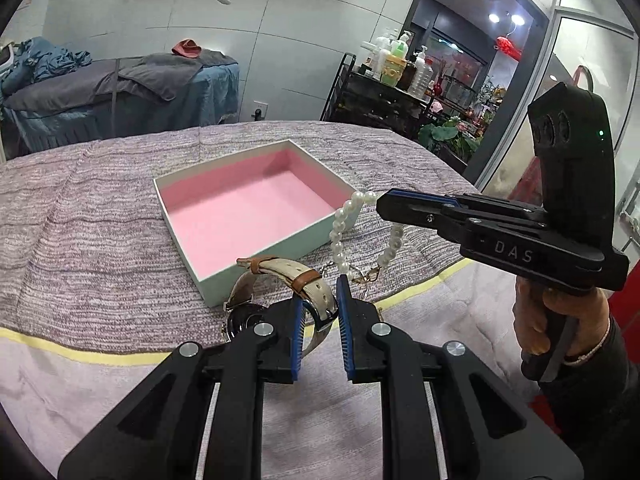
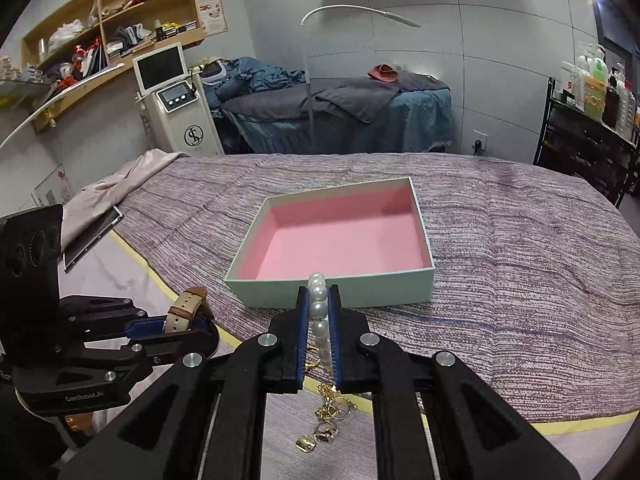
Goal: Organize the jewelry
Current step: 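Carry the watch and pearl bracelet into the pink box and release both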
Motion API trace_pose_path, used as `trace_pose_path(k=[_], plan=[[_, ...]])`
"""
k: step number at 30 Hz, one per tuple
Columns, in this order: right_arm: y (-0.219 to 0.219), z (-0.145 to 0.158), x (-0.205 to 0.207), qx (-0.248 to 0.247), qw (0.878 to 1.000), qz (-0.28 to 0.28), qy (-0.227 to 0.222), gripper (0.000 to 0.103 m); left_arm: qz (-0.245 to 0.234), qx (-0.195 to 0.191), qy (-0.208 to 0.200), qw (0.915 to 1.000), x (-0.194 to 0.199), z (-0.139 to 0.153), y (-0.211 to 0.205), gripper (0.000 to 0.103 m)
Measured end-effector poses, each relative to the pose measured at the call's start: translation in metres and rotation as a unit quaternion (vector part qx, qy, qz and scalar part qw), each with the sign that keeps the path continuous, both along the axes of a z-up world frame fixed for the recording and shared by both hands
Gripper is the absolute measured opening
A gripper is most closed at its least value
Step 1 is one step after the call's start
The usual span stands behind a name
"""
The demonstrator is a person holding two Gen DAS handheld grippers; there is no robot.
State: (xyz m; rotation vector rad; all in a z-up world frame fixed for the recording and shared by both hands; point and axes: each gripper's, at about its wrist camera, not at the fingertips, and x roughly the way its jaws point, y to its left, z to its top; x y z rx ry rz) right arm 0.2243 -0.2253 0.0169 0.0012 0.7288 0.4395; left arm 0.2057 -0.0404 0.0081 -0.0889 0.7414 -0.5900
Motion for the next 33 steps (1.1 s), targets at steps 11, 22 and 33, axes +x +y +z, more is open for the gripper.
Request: trace_pose_path(k=[11,22,33], plan=[[0.010,0.031,0.029,0.024,0.999,-0.006,-0.025,0.009,0.014,0.004,0.001,0.9999,0.078,0.022,-0.003,0.016],[0.023,-0.007,0.116,0.001,0.997,-0.068,0.022,0.009,0.073,0.024,0.036,0.9964,0.160,-0.024,-0.012,0.016],[0.021,-0.044,0.135,-0.028,0.994,-0.089,0.053,0.009,0.088,0.027,0.070,0.9933,0.178,-0.056,-0.009,0.016]])
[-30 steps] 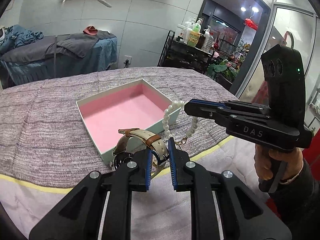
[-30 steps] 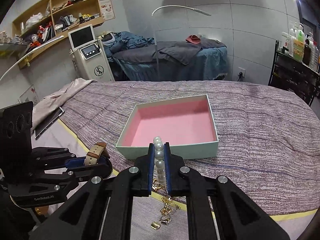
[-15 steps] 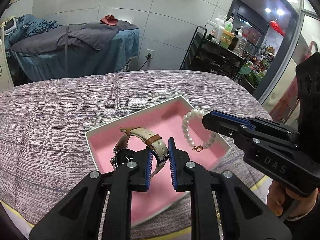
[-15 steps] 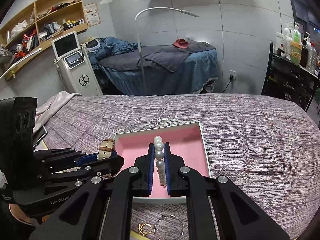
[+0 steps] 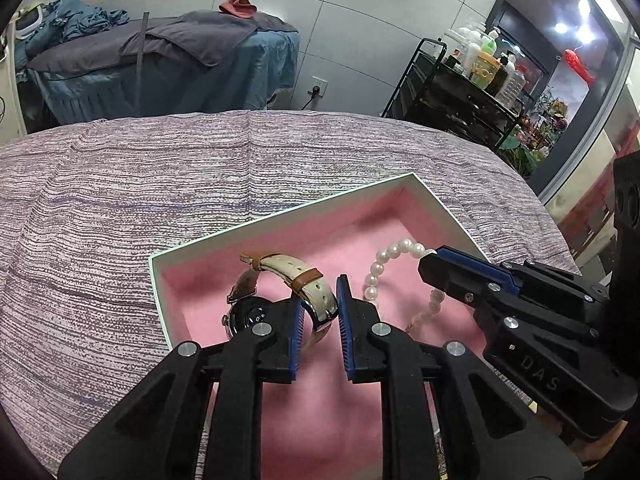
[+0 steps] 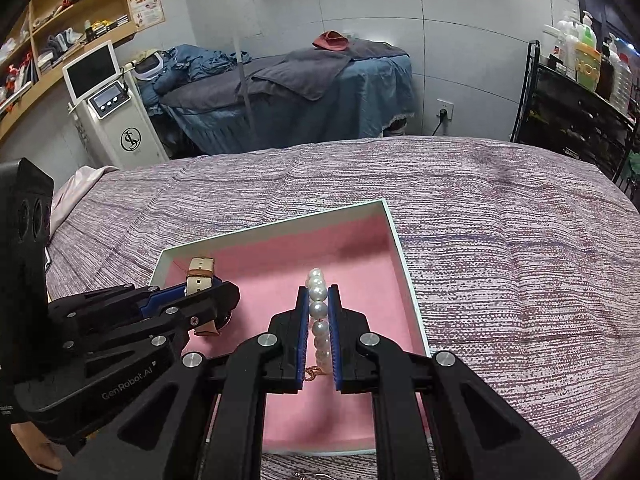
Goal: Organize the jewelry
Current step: 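Carry the watch and pearl bracelet into the pink box and release both, then withdraw both tools from the box toward the remaining jewelry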
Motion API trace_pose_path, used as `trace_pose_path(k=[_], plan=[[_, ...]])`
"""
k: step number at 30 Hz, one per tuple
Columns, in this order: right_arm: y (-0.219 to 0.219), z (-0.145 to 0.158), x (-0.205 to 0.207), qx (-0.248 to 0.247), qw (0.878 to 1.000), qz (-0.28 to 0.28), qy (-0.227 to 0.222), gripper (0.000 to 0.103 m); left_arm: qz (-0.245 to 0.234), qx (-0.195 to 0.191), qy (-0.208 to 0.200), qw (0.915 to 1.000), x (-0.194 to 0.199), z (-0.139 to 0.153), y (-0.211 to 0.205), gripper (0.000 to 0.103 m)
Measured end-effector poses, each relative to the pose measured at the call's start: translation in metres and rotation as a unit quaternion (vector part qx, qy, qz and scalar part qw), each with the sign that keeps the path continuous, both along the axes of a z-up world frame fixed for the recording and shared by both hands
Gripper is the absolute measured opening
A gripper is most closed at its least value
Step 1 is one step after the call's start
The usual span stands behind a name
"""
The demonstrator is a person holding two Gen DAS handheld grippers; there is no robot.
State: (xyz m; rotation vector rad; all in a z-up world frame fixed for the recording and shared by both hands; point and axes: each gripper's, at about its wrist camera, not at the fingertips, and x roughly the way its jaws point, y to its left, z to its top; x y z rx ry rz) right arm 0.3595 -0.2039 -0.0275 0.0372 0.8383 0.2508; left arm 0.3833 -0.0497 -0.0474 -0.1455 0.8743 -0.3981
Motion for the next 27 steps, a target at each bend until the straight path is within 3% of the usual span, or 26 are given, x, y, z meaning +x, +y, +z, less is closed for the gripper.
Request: trace_pose_path(k=[5,7,8,9,12,15,18,24,27], plan=[[0.005,-0.003,-0.002,-0.035,0.999,0.010,-0.011,0.009,-0.002,0.010,0.001,0.9999,0.002,0.001,-0.001,0.020],[0.006,-0.005,-0.003,-0.041,0.999,0.012,-0.014,0.009,-0.003,0.018,0.001,0.9998,0.001,0.001,-0.002,0.037],[0.006,-0.005,-0.004,-0.044,0.999,0.013,-0.016,0.009,-0.001,0.018,0.003,0.9998,0.000,0.001,0.000,0.055],[0.006,-0.006,-0.005,-0.045,0.999,0.012,-0.017,0.010,0.001,0.012,0.004,0.9999,0.000,0.001,0.001,0.064],[0.004,-0.006,-0.008,-0.057,0.998,0.012,-0.024,0.011,0.007,0.002,0.004,1.0000,-0.004,0.003,0.007,0.073],[0.001,-0.004,-0.011,-0.063,0.997,0.011,-0.033,0.021,0.010,0.003,0.001,0.9999,-0.006,0.005,0.010,0.077],[-0.005,0.001,-0.014,-0.058,0.997,0.003,-0.042,0.038,0.010,-0.004,-0.006,0.9999,-0.011,0.013,0.013,0.082],[-0.013,0.017,-0.027,-0.068,0.994,-0.023,-0.076,0.062,0.005,-0.006,-0.056,0.9984,-0.028,0.036,0.012,0.096],[-0.024,0.025,-0.036,-0.058,0.994,-0.042,-0.088,0.077,0.006,0.014,-0.079,0.9968,-0.042,0.044,0.008,0.097]])
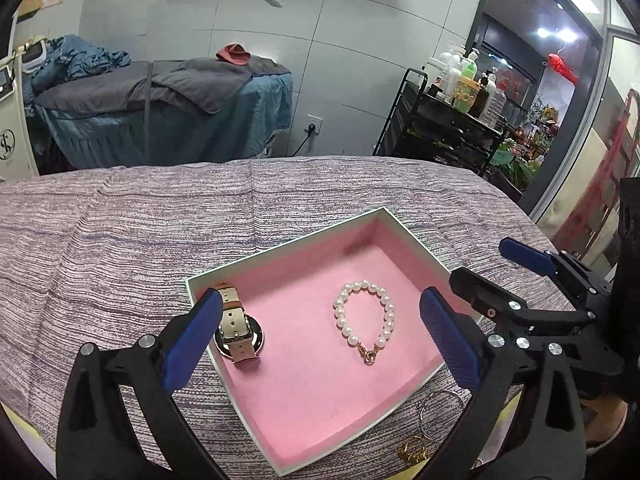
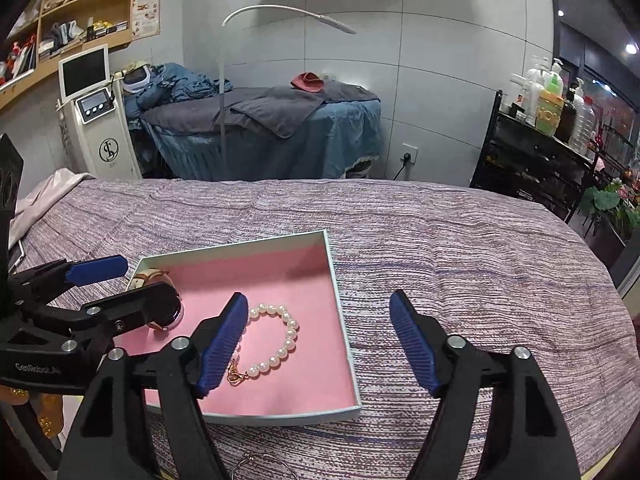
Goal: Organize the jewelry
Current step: 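Withdraw both tools from the box toward the remaining jewelry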
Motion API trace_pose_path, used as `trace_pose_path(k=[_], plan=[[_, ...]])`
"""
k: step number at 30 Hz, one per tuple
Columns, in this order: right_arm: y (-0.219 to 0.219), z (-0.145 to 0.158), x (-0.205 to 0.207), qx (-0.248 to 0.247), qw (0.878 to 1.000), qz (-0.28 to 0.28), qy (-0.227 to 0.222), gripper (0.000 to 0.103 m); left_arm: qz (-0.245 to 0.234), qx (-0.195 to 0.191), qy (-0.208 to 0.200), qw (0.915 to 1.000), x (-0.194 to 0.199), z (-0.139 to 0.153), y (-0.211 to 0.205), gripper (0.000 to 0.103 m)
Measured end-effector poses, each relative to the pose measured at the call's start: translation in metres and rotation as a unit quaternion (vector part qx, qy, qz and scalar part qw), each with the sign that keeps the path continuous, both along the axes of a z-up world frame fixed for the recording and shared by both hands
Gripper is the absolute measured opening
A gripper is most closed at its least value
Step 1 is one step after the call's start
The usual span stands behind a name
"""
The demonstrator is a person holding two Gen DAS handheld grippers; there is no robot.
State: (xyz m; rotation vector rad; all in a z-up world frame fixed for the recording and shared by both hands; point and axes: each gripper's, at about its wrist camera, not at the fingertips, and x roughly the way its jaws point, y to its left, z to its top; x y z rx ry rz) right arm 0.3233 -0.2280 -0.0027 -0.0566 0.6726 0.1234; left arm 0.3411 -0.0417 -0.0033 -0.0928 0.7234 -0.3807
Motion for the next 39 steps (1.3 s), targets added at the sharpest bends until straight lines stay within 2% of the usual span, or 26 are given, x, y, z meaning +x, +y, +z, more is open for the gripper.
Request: trace_pose_path(k=[2,5,8,16,19,21,24,28,36,39], plan=[[-0.004,0.004,-0.008,-0.002,1.000,-0.005,-0.008,0.082,0.012,0.014,-0.016,0.9997,-0.012,0.003,0.002,0.097],[-0.006,0.007,-0.021,-0.035,0.999,-0.007,-0.016,0.089,0.017,0.001,-0.033,0.9993,-0.034,0.007,0.010,0.097],[-0.006,0.005,-0.037,-0.051,0.999,-0.002,-0.015,0.093,0.017,0.006,-0.039,0.9991,-0.055,0.007,0.013,0.097],[0.002,-0.003,-0.088,-0.034,0.999,0.042,-0.004,0.093,-0.019,0.025,-0.027,0.9991,-0.111,0.003,0.009,0.097],[0.006,-0.008,-0.108,-0.029,0.998,0.055,-0.002,0.093,-0.016,0.039,-0.021,0.9989,-0.127,-0.006,0.008,0.097],[0.009,-0.013,-0.120,-0.030,0.998,0.060,0.002,0.093,-0.011,0.035,-0.012,0.9992,-0.136,-0.014,0.011,0.097],[0.010,-0.022,-0.135,-0.029,0.997,0.067,0.008,0.093,0.004,0.025,0.007,0.9996,-0.144,-0.026,0.019,0.097],[0.007,-0.032,-0.152,-0.035,0.997,0.068,0.016,0.093,0.016,0.042,0.021,0.9988,-0.153,-0.039,0.023,0.097],[-0.009,-0.053,-0.177,-0.002,0.997,0.064,0.049,0.093,0.002,0.066,0.028,0.9974,-0.177,-0.057,0.014,0.097],[-0.009,-0.059,-0.183,0.007,0.995,0.071,0.065,0.086,-0.005,0.065,0.034,0.9973,-0.182,-0.063,0.010,0.097]])
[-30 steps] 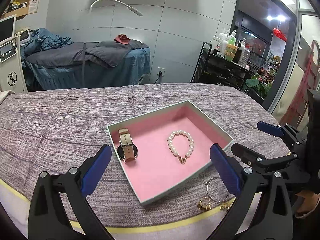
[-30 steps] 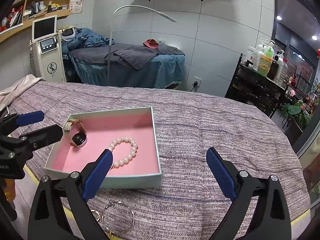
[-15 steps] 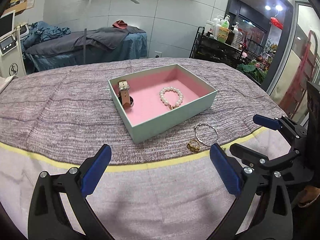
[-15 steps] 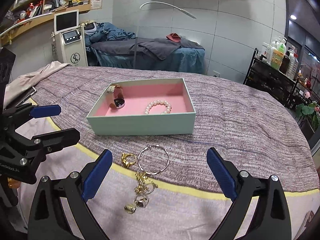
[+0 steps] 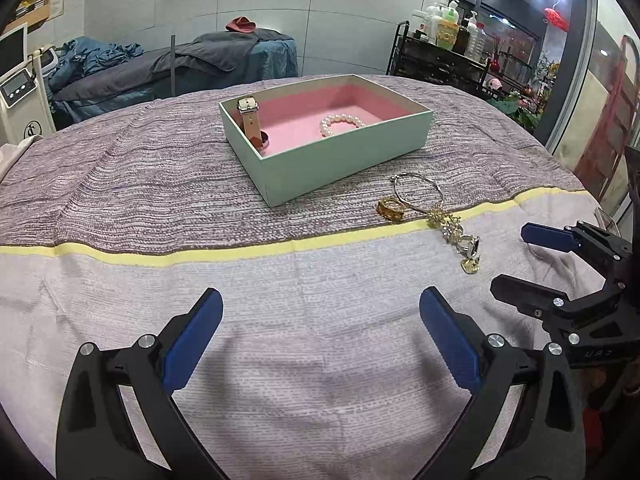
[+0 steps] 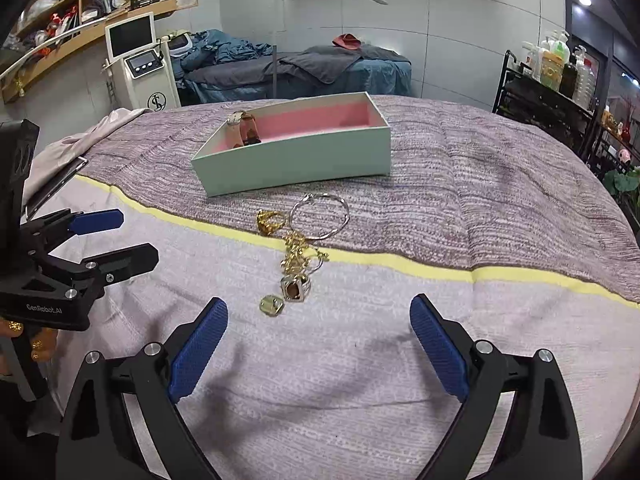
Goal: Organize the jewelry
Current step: 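Withdraw both tools from the box toward the remaining jewelry, then grasp the gold ring with the left tool while the right tool grasps the gold pendant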
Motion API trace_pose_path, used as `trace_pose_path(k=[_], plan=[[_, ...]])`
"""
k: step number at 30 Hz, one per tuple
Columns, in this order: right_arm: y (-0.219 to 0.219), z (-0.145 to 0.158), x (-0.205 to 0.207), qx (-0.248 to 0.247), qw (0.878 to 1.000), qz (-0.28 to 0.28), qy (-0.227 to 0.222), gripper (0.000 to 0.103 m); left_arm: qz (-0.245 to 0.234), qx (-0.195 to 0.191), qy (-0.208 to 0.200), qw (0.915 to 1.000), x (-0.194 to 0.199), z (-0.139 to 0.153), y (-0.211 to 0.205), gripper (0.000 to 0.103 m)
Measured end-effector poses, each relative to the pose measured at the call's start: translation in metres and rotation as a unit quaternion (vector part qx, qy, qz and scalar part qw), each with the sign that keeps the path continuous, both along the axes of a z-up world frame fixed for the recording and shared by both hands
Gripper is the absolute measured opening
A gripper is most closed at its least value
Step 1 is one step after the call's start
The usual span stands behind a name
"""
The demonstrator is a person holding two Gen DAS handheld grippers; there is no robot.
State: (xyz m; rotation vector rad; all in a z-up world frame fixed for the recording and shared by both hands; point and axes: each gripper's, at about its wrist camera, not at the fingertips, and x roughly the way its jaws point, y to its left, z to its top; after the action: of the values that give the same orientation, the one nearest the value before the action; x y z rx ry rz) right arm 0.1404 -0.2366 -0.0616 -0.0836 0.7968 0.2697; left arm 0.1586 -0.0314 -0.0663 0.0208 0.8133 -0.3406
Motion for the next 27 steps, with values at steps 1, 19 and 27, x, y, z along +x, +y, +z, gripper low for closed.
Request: trace_pose_path(k=[1,19,27], plan=[[0.001,-0.001,-0.001,-0.002,1.000,0.004,0.003,0.083,-0.002,-0.002,0.001,1.0000,-0.001,-0.001,-0.001,0.097],[0.032,-0.013,0.010,-0.020,0.999,0.028,0.042,0.028,-0.018,0.006,-0.005,0.9998,0.008,-0.002,-0.006,0.097],[0.032,-0.014,0.014,-0.031,0.999,0.022,0.038,0.015,-0.057,0.025,0.001,0.9981,0.031,-0.004,-0.029,0.078]])
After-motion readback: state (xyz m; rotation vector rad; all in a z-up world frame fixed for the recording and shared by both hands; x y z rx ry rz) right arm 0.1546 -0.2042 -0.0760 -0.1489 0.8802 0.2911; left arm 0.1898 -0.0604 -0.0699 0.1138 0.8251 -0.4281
